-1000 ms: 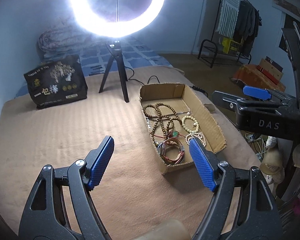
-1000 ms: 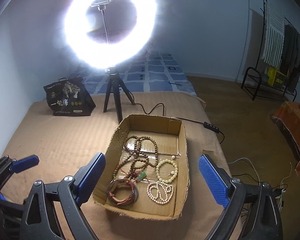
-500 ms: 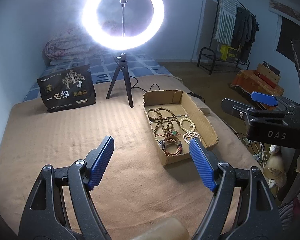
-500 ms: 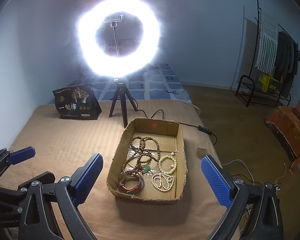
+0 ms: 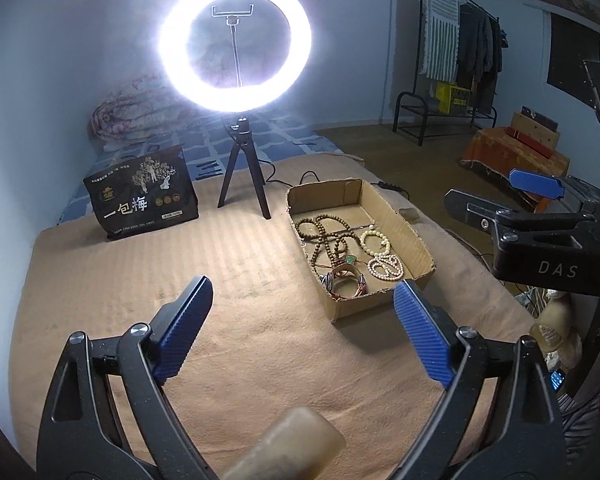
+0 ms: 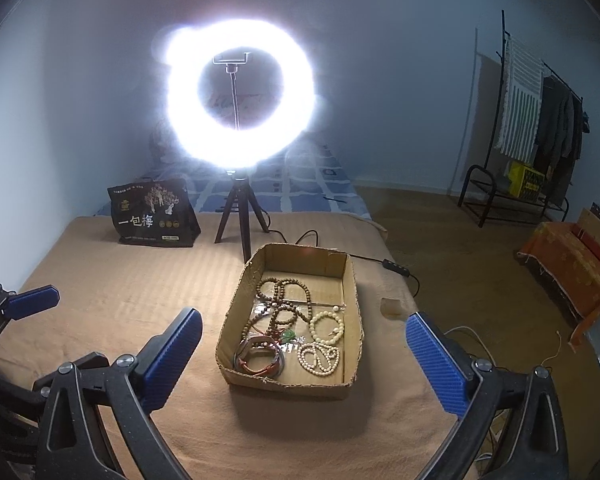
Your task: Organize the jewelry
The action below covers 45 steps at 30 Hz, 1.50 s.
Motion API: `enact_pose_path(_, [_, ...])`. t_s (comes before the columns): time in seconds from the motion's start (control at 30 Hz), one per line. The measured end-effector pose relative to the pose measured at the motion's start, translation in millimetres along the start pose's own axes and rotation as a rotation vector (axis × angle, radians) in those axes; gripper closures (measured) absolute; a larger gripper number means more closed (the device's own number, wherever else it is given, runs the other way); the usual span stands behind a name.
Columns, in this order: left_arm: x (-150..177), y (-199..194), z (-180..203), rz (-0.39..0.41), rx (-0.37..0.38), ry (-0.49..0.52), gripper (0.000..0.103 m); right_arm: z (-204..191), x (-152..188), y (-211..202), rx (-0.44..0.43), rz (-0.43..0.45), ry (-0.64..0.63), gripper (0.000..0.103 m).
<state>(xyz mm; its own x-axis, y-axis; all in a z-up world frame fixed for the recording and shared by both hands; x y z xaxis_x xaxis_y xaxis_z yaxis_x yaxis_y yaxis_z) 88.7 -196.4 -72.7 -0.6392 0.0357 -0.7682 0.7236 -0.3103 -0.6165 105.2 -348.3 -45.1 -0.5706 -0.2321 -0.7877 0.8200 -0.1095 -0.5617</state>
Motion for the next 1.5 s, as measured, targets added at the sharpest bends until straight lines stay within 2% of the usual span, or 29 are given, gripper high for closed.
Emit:
enact_pose_path(0.13, [1.4, -1.4, -1.2, -0.001, -0.014, -0.005, 0.006, 2.2, -0.6, -3.8, 0.031, 0.013, -0.003, 0.000])
enact_pose_path(0.57, [2.1, -1.5, -5.9, -0.003, -0.058, -0.019, 0.004, -0.8, 1.0, -4.0, 0.034, 0.007, -0.019, 0.000])
enact_pose_path(1.5, [1.2, -2.7, -7.1, 0.000, -0.061, -0.018, 0.003, 0.4, 1.8, -3.5, 0.036, 0.004, -0.024, 0.000])
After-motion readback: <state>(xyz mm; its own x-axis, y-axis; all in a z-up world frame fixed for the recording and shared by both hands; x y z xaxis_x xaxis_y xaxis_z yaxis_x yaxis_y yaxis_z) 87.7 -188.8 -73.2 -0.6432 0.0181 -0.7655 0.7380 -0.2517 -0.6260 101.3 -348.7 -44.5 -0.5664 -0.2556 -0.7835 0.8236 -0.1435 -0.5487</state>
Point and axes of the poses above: each gripper's, at about its wrist camera, not at the fingertips, and y roughly the way its jaws point, z to its right, x to its underside, the point moved 10 cm from there along y, roughly the way its jaws point, and after that the axes turned 12 degrees about -y, right-handed, at the moved point
